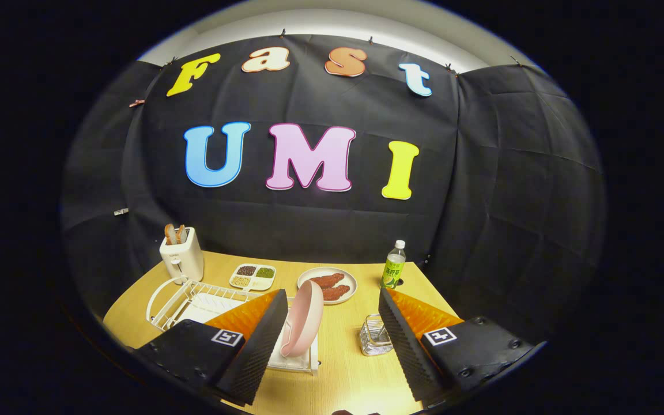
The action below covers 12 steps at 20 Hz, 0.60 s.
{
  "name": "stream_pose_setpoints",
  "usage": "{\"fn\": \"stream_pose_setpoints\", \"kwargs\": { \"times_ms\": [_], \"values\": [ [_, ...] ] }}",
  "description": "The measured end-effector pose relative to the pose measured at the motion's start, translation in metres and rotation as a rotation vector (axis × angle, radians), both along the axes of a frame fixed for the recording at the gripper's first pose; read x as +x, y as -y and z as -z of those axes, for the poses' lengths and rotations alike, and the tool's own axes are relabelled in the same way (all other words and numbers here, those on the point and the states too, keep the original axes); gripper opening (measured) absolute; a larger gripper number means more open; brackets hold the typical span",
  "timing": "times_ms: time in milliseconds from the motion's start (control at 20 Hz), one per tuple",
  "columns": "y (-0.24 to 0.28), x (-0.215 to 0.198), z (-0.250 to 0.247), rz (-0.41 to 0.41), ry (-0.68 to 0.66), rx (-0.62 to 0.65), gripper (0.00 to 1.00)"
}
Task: Take the plate from the dish rack, then take the spoon from the basket and place it into the plate.
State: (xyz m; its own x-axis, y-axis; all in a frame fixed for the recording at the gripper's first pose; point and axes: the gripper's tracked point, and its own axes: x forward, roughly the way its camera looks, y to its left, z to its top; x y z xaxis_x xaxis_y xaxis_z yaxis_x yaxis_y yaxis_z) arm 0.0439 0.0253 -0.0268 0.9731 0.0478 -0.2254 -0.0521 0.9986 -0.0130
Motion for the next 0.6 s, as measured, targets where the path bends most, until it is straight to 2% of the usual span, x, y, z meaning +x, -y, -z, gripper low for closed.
{"fn": "stream_pose_setpoints", "kwargs": {
  "times_ms": [200,400,600],
  "values": [
    [-0.009,0.036,0.028,0.0,-0.15,-0.026,0.98],
    [-0.014,0.073,0.049,0.027,-0.211,-0.04,0.97],
    [-0.021,0.093,0.091,0.024,-0.335,-0.071,0.95]
  ]
}}
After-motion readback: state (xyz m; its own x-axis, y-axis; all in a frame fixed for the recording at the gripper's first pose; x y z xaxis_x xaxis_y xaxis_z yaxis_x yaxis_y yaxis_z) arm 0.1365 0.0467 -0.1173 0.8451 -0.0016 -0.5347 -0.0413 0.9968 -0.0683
